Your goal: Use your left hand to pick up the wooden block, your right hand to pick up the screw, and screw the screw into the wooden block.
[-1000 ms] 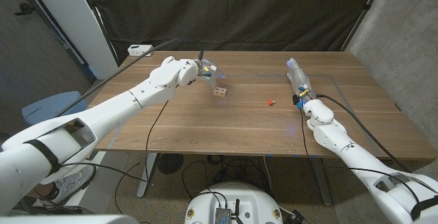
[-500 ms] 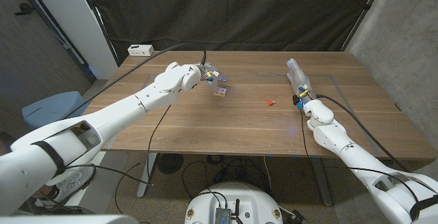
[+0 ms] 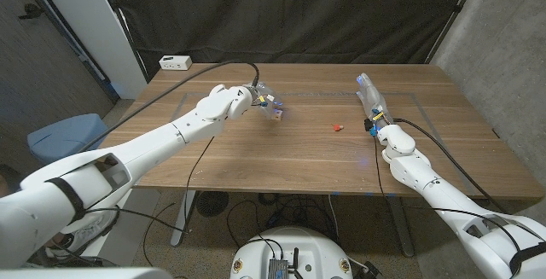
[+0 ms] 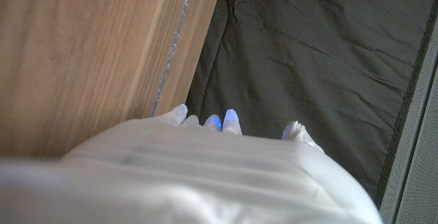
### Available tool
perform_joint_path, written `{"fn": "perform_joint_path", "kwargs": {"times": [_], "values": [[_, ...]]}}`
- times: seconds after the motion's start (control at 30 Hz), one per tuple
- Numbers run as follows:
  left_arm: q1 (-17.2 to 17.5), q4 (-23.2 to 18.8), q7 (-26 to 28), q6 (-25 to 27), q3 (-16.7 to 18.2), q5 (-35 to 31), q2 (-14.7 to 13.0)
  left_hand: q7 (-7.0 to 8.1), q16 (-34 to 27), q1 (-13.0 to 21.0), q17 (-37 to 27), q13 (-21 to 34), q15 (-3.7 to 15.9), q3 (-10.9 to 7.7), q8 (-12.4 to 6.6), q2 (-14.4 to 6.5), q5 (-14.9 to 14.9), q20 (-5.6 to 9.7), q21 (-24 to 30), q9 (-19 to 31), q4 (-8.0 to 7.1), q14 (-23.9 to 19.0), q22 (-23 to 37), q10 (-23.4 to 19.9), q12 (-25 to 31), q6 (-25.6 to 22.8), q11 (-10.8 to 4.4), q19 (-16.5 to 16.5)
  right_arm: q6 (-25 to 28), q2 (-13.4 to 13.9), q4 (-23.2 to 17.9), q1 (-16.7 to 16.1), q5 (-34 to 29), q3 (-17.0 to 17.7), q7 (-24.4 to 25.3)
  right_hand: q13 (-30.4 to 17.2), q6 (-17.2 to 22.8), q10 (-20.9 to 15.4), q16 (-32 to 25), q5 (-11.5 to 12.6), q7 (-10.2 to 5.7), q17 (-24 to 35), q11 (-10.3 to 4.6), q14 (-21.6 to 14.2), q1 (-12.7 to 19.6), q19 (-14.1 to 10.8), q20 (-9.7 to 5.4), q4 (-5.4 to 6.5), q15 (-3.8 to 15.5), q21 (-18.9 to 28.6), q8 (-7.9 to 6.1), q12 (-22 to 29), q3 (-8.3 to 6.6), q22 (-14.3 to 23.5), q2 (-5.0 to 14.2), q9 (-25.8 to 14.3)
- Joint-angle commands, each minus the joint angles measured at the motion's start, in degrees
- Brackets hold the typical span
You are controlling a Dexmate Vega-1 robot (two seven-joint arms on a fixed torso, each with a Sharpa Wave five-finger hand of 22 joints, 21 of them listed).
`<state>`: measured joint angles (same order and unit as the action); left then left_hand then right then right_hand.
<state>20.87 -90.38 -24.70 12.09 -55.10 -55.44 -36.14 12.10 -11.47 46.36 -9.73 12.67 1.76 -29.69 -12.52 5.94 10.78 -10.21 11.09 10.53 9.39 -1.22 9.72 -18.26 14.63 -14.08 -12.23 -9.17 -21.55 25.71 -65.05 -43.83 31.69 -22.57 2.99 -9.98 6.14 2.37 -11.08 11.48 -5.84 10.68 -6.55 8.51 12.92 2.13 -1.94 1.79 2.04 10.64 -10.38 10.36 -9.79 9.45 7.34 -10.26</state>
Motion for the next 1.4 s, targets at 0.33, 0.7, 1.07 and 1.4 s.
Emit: {"fn": "perform_joint_path", "kwargs": {"times": [0.33, 0.7, 1.07, 1.4], "values": [[-0.74, 4.79, 4.33, -1.21, -2.02, -0.93, 1.57, 0.29, -0.33, 1.25, -0.26, 0.43, 1.17, 0.31, -0.25, -0.09, -0.24, 0.09, 0.46, 0.25, 0.04, -1.52, 0.30, -1.49, 0.57, -1.33, -0.04, 1.04, 0.24, -0.52, 1.03, 0.74, -0.11, -0.36, -0.08, -0.22, -0.47, -0.22, -0.14, 0.37, -0.12, 0.06, -0.35, 0.54, -0.02, -0.06, -0.43, -0.09, 0.65, 0.35, -0.42, 0.20, -0.49, 0.30, -0.24, -0.13], [-1.16, 5.97, 5.92, -1.95, -2.70, -0.46, 2.00, 0.14, -0.42, 2.48, -0.29, 1.12, 1.61, 0.77, -0.60, -0.23, -0.36, 0.02, 0.33, 0.31, -0.05, -3.18, 0.26, -4.47, 1.69, -3.59, -0.12, 1.81, 0.28, -0.50, 1.19, 0.68, 0.00, -0.34, -0.13, -0.22, -0.45, -0.24, -0.14, 0.37, -0.07, 0.06, -0.31, 0.52, -0.06, -0.10, -0.42, -0.14, 0.69, 0.34, -0.43, 0.20, -0.57, 0.30, -0.24, -0.14], [-1.10, 6.20, 7.10, -2.05, -2.99, -0.24, 2.05, 0.14, -0.60, 3.74, -0.34, 2.56, 2.75, 1.90, -1.32, -0.66, -0.35, 0.17, 0.27, 0.49, -0.29, -6.02, 0.23, -8.61, 3.37, -8.27, -0.25, 3.25, 0.21, -0.41, 1.24, 0.49, 0.05, -0.30, -0.17, -0.22, -0.46, -0.25, -0.15, 0.37, -0.05, 0.05, -0.45, 0.47, -0.06, -0.11, -0.40, -0.19, 0.75, 0.33, -0.42, 0.20, -0.66, 0.30, -0.23, -0.14], [-0.86, 6.54, 9.02, -1.80, -3.02, -0.29, 2.22, 0.13, -0.81, 5.05, -0.40, 4.03, 3.89, 2.93, -2.17, -1.11, -0.34, 0.84, 0.47, 0.68, -0.37, -9.21, 0.24, -12.92, 5.01, -13.75, -0.35, 5.64, 0.24, -0.60, 2.11, 1.06, -0.03, -0.47, -0.47, -0.22, -0.50, -0.32, -0.16, 0.37, -0.07, 0.04, -0.42, 0.44, -0.06, -0.15, -0.43, -0.24, 0.74, 0.34, -0.41, 0.22, -0.73, 0.30, -0.23, -0.14]]}}
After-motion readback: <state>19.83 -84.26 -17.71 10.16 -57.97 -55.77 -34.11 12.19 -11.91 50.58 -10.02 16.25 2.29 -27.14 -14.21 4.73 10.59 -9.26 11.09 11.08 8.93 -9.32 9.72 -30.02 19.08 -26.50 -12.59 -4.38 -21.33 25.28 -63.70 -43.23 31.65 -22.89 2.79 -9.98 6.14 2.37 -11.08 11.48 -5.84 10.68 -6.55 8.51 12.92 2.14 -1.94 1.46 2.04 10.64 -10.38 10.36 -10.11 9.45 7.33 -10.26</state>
